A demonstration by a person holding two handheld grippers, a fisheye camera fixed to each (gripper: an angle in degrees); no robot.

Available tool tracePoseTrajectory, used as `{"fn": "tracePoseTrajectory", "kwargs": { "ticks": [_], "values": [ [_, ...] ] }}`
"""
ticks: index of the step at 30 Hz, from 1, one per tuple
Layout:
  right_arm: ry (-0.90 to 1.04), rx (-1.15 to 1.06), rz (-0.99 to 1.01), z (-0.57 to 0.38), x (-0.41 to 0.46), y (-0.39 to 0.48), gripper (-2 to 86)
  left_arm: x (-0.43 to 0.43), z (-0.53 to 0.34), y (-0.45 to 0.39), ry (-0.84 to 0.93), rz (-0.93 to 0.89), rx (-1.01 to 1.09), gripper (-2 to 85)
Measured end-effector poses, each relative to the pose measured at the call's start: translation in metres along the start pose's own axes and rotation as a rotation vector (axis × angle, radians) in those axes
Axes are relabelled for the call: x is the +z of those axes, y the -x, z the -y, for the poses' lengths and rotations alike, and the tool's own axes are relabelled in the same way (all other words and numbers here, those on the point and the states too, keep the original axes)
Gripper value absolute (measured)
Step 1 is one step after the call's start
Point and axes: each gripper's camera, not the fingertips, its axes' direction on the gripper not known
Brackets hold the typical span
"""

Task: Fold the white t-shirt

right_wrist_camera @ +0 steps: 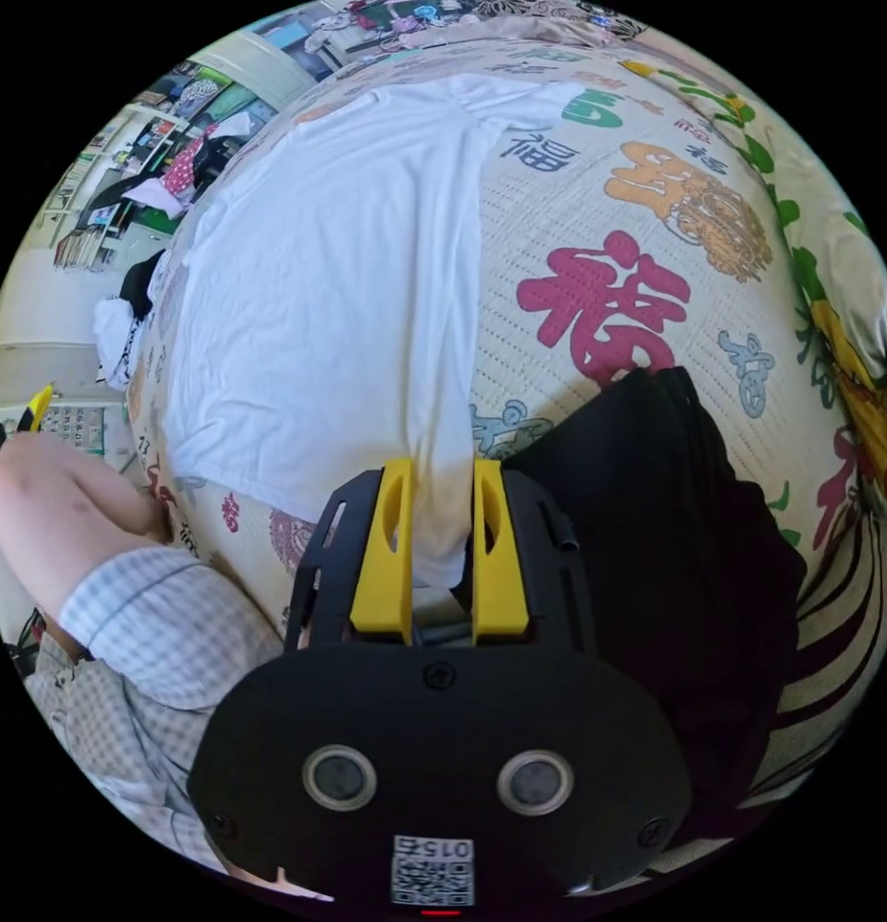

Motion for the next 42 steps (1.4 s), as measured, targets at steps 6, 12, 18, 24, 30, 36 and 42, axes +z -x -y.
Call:
{"fn": "tracePoseTrajectory", "kwargs": {
  "ticks": [6, 12, 18, 24, 30, 36, 42],
  "values": [
    [0.027, 0.036, 0.064, 0.017, 0.012, 0.003, 8.7, 0.013, 0.039, -0.062, 0.186, 0.124, 0.181, 9.8],
    [0.077, 0.018, 0.147, 0.036, 0.024, 0.005, 7.3, 0.171, 0.016, -0.054, 0.727, 0.125, 0.173, 8.9],
    [0.098, -0.022, 0.204, 0.052, 0.034, 0.018, 9.7, 0.227, -0.029, -0.020, 0.925, 0.119, 0.090, 11.7],
    [0.153, -0.072, 0.114, 0.077, 0.048, 0.042, 3.0, 0.222, -0.044, -0.028, 0.989, 0.147, 0.174, 11.9],
    [0.235, -0.074, 0.303, 0.098, 0.065, 0.055, 0.1, 0.202, -0.055, -0.011, 1.017, 0.114, 0.165, 1.5],
    [0.299, -0.106, 0.310, 0.106, 0.058, 0.076, -0.2, 0.128, -0.060, 0.011, 0.942, 0.096, 0.191, 0.1],
    [0.537, -0.170, 0.351, 0.113, 0.105, 0.116, 1.1, 0.100, -0.085, 0.044, 1.018, 0.115, 0.176, 0.7]
  ]
}}
